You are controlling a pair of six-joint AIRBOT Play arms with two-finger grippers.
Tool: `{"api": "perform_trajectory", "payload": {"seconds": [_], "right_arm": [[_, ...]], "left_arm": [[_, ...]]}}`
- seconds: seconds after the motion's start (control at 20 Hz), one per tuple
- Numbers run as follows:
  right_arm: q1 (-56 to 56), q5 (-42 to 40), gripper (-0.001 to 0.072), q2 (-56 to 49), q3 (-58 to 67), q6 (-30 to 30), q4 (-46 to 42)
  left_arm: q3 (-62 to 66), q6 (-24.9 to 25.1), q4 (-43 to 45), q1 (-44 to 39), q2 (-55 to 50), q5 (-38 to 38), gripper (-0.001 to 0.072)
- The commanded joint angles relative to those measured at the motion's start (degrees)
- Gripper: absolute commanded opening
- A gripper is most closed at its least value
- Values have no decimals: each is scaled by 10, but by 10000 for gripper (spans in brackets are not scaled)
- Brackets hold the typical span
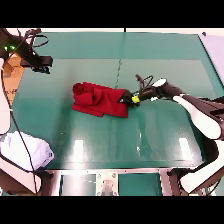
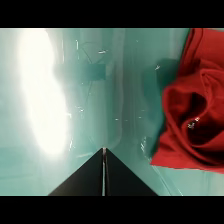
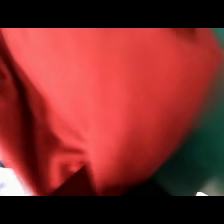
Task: Fold the shirts.
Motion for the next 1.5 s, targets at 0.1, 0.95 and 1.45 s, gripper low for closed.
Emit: {"api": "perform_trajectory", "payload": {"seconds": [0.1,0.95,1.45], "right_arm": [[9,28,19,25,99,-19,102],[-526,44,19,254,219,245,-127],[-647,161,18,326,177,400,-317]], "left_arm": [[0,-1,0,0,0,-7,22],[-43,-1,-7,0,0,-9,22],[-43,-1,-16,0,0,-14,22]]}}
